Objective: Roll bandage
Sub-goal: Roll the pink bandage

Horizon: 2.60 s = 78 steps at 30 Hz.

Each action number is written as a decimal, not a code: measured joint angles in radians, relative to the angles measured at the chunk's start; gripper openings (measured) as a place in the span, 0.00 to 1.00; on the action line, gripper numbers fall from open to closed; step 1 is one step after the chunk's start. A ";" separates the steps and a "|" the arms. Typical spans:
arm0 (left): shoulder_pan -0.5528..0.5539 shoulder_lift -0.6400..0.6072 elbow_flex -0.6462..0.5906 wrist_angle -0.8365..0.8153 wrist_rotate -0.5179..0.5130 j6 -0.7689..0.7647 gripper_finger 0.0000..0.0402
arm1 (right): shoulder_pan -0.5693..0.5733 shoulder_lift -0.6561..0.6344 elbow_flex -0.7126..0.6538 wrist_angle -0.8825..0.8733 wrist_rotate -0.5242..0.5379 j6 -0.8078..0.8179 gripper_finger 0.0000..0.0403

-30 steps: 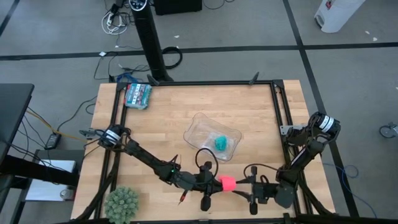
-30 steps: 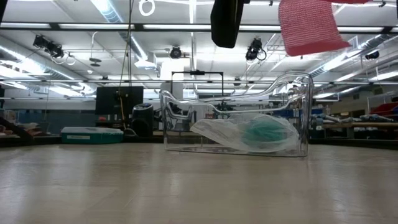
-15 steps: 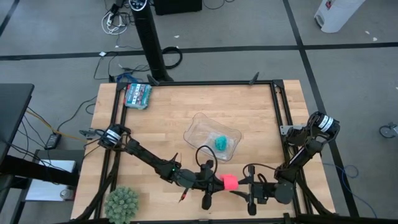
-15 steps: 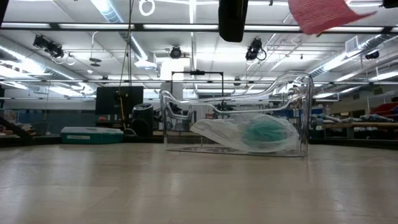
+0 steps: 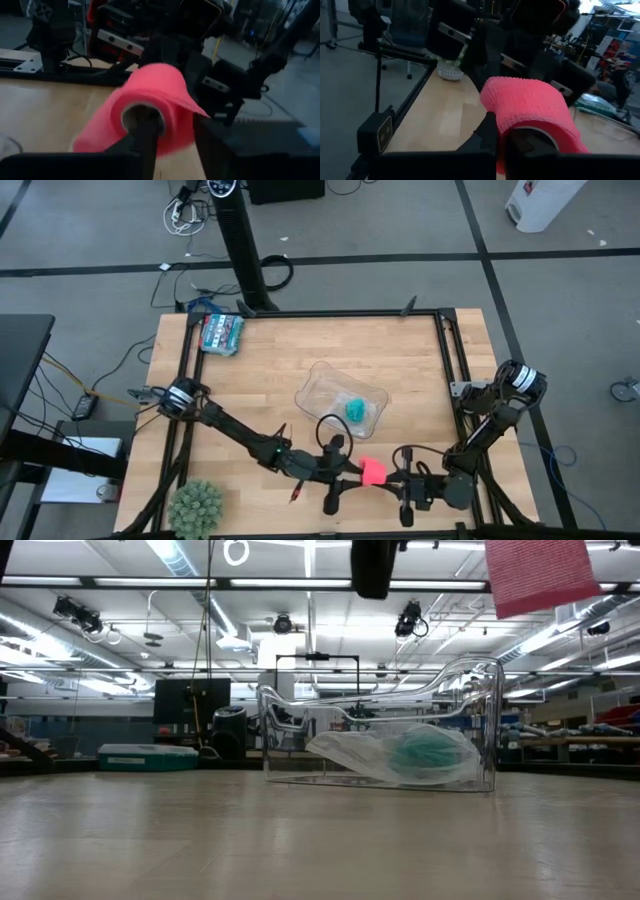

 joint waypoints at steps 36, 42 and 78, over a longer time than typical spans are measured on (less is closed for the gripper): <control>-0.055 -0.016 -0.009 -0.068 -0.170 -0.058 0.41 | 0.003 -0.039 -0.001 0.156 -0.265 -0.014 0.00; -0.052 -0.016 -0.009 -0.086 -0.182 -0.061 0.41 | -0.021 -0.039 0.000 0.177 -0.331 -0.014 0.00; -0.045 -0.016 -0.009 0.104 -0.221 0.184 0.01 | -0.070 -0.038 0.000 -0.011 -0.387 0.251 0.00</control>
